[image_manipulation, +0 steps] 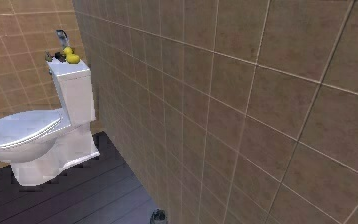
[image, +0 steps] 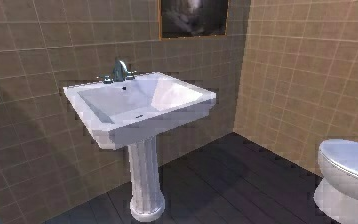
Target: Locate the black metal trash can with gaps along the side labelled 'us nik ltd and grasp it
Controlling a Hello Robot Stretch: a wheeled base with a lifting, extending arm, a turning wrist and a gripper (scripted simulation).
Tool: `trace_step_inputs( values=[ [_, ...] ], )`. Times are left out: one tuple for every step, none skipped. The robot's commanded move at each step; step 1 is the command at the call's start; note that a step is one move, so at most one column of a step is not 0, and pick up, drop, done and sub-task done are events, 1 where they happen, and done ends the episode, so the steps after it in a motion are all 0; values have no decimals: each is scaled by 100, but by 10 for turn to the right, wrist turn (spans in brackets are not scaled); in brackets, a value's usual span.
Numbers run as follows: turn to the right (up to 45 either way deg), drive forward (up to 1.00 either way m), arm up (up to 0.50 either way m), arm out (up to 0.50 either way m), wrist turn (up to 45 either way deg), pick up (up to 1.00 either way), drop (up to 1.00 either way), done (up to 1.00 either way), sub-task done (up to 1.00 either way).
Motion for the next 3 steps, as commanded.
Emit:
trace_step_inputs(
  values=[
    [0, 0, 0, 0, 0, 100, 0, 0, 0],
    [0, 0, 10, 0, 0, 0, 0, 0, 0],
    [0, 0, 0, 0, 0, 0, 0, 100, 0]
  ],
)
